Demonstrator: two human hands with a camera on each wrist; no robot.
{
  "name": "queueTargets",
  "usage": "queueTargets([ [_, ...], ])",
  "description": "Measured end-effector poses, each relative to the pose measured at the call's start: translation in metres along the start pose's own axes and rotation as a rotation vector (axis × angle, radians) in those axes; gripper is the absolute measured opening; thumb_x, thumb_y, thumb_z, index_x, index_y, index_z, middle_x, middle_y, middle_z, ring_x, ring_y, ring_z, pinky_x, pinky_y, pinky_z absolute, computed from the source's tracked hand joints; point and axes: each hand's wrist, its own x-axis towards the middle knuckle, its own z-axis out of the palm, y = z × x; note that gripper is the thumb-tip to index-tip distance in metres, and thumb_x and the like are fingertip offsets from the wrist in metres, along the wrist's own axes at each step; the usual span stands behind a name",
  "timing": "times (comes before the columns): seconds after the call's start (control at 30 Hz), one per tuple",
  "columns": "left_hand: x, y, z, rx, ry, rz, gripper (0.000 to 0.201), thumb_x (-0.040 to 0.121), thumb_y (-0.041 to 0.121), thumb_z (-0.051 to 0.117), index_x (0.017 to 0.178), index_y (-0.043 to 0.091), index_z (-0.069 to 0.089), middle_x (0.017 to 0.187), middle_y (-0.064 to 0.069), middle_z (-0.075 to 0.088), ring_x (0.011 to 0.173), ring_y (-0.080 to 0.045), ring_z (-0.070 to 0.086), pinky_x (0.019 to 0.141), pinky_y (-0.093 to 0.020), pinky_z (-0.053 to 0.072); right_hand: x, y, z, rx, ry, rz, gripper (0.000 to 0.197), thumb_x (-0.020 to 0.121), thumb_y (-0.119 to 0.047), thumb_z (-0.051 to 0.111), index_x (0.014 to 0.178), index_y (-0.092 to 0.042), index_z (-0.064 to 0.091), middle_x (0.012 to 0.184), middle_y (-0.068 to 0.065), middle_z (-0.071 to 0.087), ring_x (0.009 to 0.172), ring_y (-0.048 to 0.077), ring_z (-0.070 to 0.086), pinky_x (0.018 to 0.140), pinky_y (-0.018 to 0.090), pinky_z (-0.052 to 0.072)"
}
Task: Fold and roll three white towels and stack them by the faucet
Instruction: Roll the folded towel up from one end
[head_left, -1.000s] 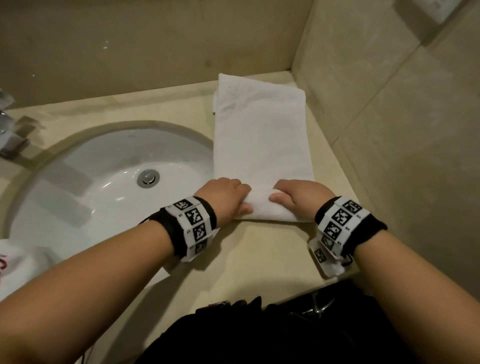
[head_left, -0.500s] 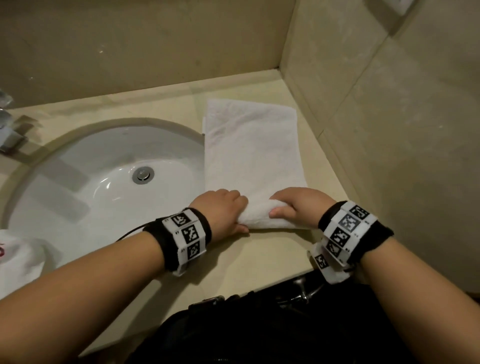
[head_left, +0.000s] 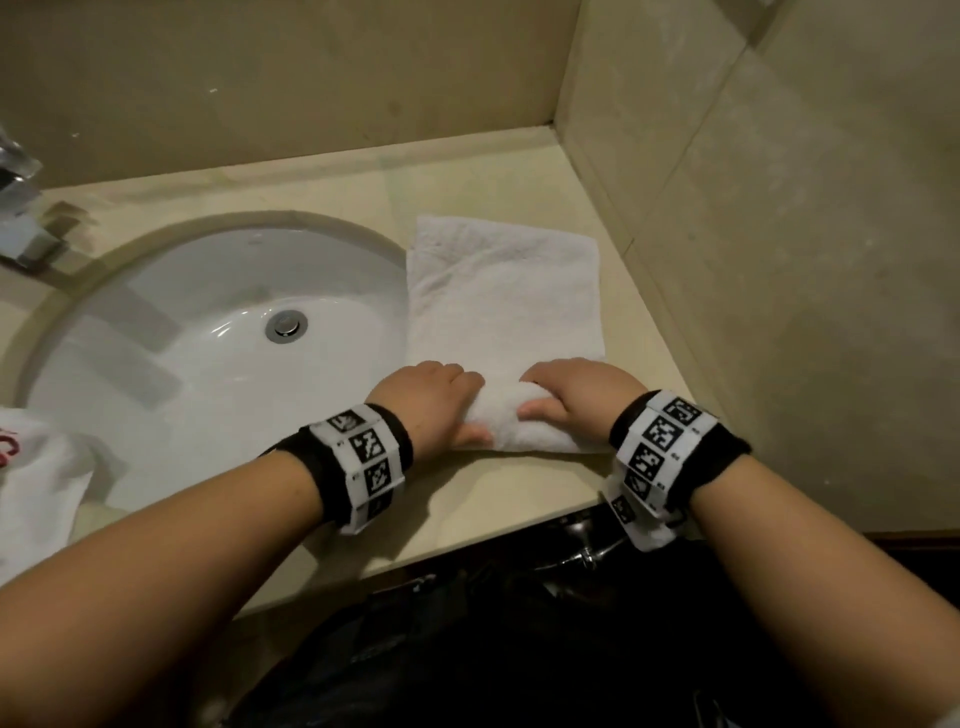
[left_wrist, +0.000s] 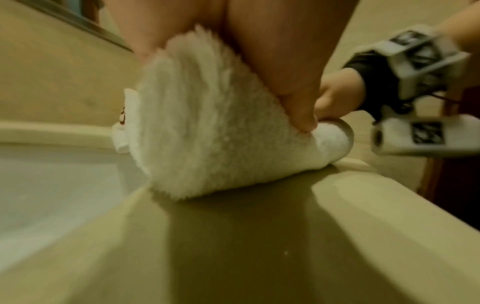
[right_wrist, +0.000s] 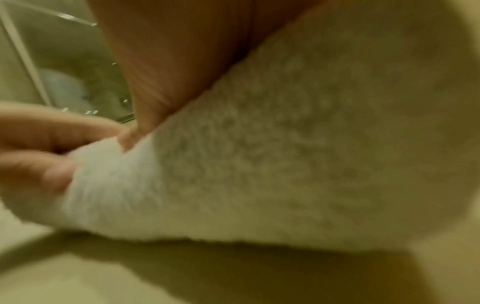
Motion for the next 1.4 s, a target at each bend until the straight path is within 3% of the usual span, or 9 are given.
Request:
queueTargets([
  [0.1, 0.015, -0.008, -0.012, -0.148, -0.130, -0.032, 0.060, 0.083, 0.060, 0.045, 0.127, 0.020, 0.045, 0.128, -0.007, 0.054, 0.115, -0.026, 0.050, 0.094, -0.034, 0.038, -0.017, 0.002, 0.007, -0.212, 0.225, -0.109, 0.060, 0.072, -0.056, 0.062, 0.115, -0.016, 0.053, 0.111, 0.008, 0.056, 0.098, 0.027, 0.052, 0.081, 0.037, 0.039],
  [0.2, 0.022, -0.009, -0.019, -0.197, -0.215, -0.062, 0.060, 0.084, 0.061, 0.042, 0.128, 0.020, 0.044, 0.129, -0.006, 0.054, 0.117, -0.025, 0.049, 0.097, -0.034, 0.036, -0.025, 0.002, 0.018, -0.165, 0.286, -0.109, 0.051, 0.077, -0.044, 0.064, 0.115, -0.011, 0.057, 0.112, 0.012, 0.060, 0.100, 0.031, 0.055, 0.084, 0.037, 0.041],
  [0.37, 0.007, 0.003, -0.015, 0.130, 0.024, 0.126, 0.075, 0.076, 0.070, 0.043, 0.130, 0.019, 0.037, 0.126, -0.007, 0.050, 0.109, -0.028, 0.051, 0.091, -0.039, 0.043, -0.010, 0.012, 0.006, 0.006, 0.137, 0.078, 0.038, 0.091, -0.041, 0.045, 0.120, -0.019, 0.056, 0.121, 0.004, 0.061, 0.109, 0.023, 0.054, 0.083, 0.028, 0.036],
  [0.43, 0.005, 0.006, -0.010, 0.212, 0.026, 0.144, 0.078, 0.074, 0.069, 0.049, 0.131, 0.017, 0.035, 0.125, -0.007, 0.050, 0.108, -0.028, 0.051, 0.090, -0.039, 0.042, -0.007, 0.017, -0.001, 0.075, 0.071, 0.095, 0.035, 0.092, -0.041, 0.042, 0.114, -0.020, 0.059, 0.117, 0.003, 0.062, 0.105, 0.023, 0.055, 0.078, 0.027, 0.034],
  [0.7, 0.033, -0.012, -0.023, -0.215, -0.241, 0.050, 0.053, 0.075, 0.063, 0.055, 0.114, 0.027, 0.051, 0.112, 0.002, 0.060, 0.099, -0.019, 0.055, 0.084, -0.031, 0.042, -0.023, 0.009, 0.009, -0.228, 0.243, -0.113, 0.055, 0.078, -0.049, 0.060, 0.122, -0.016, 0.054, 0.118, 0.008, 0.057, 0.108, 0.028, 0.052, 0.089, 0.036, 0.037],
  [0.9, 0.014, -0.008, -0.012, 0.197, 0.072, 0.142, 0.086, 0.069, 0.072, 0.051, 0.133, 0.018, 0.031, 0.123, -0.008, 0.051, 0.107, -0.029, 0.051, 0.090, -0.040, 0.043, 0.000, 0.014, -0.012, 0.133, 0.032, 0.053, 0.037, 0.089, -0.048, 0.045, 0.114, -0.024, 0.058, 0.114, 0.001, 0.063, 0.102, 0.020, 0.056, 0.077, 0.027, 0.034],
  [1.03, 0.022, -0.012, -0.013, -0.023, -0.105, 0.098, 0.067, 0.074, 0.068, 0.049, 0.124, 0.023, 0.041, 0.117, -0.003, 0.058, 0.102, -0.026, 0.055, 0.085, -0.036, 0.045, -0.001, 0.015, -0.010, -0.069, 0.102, 0.009, 0.046, 0.086, -0.055, 0.043, 0.117, -0.022, 0.054, 0.115, 0.003, 0.060, 0.100, 0.020, 0.053, 0.078, 0.030, 0.035],
  [1.17, 0.033, -0.016, -0.020, -0.181, -0.283, 0.056, 0.073, 0.070, 0.073, 0.051, 0.128, 0.029, 0.041, 0.124, 0.004, 0.056, 0.111, -0.021, 0.053, 0.089, -0.030, 0.038, -0.015, 0.014, 0.004, -0.294, 0.147, -0.024, 0.076, 0.074, -0.067, 0.051, 0.132, -0.019, 0.042, 0.123, 0.005, 0.054, 0.107, 0.025, 0.052, 0.088, 0.036, 0.037],
  [1.4, 0.009, -0.004, -0.007, 0.243, 0.098, 0.124, 0.094, 0.066, 0.073, 0.053, 0.137, 0.019, 0.022, 0.128, -0.007, 0.048, 0.110, -0.028, 0.049, 0.093, -0.039, 0.041, 0.011, 0.018, -0.011, 0.112, -0.119, 0.105, 0.057, 0.077, -0.066, 0.048, 0.119, -0.028, 0.054, 0.121, -0.001, 0.060, 0.106, 0.019, 0.055, 0.086, 0.031, 0.039],
])
